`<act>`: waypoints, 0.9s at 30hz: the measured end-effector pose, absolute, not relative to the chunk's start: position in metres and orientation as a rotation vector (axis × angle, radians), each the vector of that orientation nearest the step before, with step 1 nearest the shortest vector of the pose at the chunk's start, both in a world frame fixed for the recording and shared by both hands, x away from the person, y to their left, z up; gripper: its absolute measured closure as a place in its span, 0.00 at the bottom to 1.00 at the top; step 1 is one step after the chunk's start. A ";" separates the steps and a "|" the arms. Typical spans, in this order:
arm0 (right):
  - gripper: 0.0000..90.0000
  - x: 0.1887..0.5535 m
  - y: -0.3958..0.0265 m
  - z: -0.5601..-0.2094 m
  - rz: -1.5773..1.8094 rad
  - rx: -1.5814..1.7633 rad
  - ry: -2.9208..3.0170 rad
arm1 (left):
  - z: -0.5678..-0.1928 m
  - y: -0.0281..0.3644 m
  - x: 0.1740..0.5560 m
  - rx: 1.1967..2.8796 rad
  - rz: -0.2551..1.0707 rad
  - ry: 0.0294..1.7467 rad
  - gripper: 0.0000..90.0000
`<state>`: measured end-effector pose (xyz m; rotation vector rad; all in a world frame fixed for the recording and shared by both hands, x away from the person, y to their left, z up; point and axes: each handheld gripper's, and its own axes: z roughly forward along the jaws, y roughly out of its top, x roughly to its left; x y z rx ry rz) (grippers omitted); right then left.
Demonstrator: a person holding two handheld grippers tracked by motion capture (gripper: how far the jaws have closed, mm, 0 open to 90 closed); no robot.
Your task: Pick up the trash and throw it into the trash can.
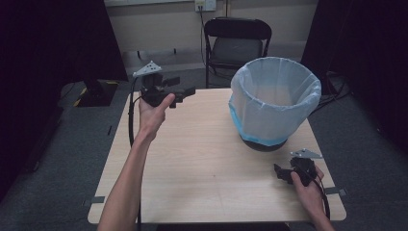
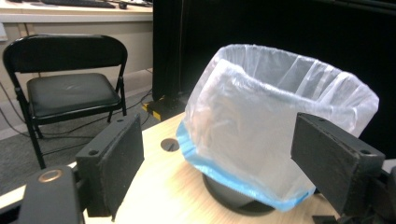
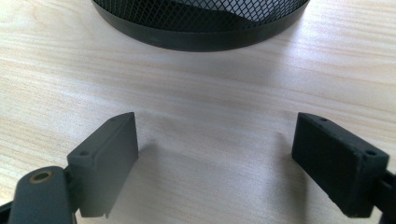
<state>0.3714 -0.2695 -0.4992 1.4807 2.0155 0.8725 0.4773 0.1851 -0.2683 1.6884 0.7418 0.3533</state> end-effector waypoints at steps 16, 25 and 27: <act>0.15 0.371 -0.269 -0.499 0.872 1.481 2.015 | -0.304 0.229 0.441 1.731 0.448 0.820 0.18; 0.15 0.371 -0.269 -0.499 0.872 1.481 2.015 | -0.332 0.251 0.420 1.767 0.462 0.864 0.18; 0.15 0.371 -0.269 -0.499 0.872 1.481 2.015 | -0.337 0.255 0.412 1.774 0.478 0.869 0.19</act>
